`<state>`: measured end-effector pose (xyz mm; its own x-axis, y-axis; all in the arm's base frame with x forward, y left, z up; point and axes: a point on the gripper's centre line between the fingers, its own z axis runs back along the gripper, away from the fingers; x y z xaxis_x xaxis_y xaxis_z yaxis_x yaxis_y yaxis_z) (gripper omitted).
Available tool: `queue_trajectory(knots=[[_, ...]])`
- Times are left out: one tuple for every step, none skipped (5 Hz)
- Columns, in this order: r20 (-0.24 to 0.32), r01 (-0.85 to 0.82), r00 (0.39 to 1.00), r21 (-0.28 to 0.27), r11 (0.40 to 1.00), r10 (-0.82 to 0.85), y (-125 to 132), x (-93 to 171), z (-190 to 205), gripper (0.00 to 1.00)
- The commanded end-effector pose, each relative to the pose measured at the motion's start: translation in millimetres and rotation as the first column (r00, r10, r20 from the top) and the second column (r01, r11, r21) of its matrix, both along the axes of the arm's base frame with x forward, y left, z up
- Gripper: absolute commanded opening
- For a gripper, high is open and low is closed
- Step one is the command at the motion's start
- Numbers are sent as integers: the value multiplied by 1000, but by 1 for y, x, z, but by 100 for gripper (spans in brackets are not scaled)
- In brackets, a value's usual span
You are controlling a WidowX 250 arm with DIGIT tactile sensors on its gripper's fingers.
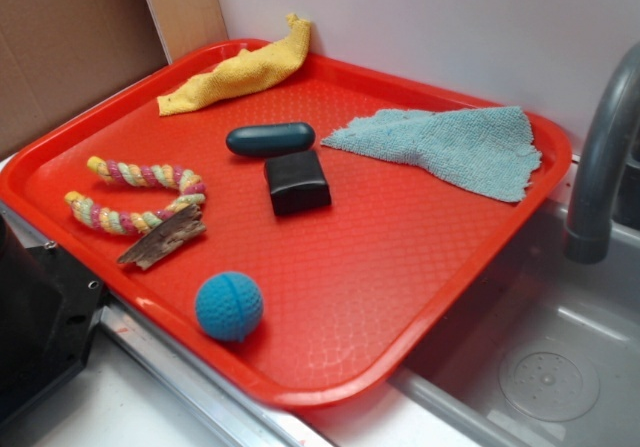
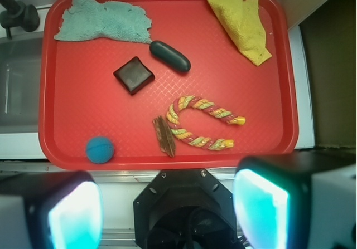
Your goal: Grab the yellow cloth.
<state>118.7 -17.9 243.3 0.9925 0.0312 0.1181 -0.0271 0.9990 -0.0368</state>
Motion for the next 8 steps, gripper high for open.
queue_trajectory(knots=[[0,0,1000,0,1000,0,0,0,0,100],[6,67,998,34,997,-67,39,22,-39,100],[80,216,971,95,972,-223,71,72,-64,100],[108,264,956,85,961,-272,83,97,-82,100],[138,344,922,132,930,-361,82,127,-101,100],[118,363,916,156,919,-382,106,156,-134,100],[111,333,925,225,916,-364,130,172,-171,100],[72,343,927,233,910,-368,141,182,-200,100]])
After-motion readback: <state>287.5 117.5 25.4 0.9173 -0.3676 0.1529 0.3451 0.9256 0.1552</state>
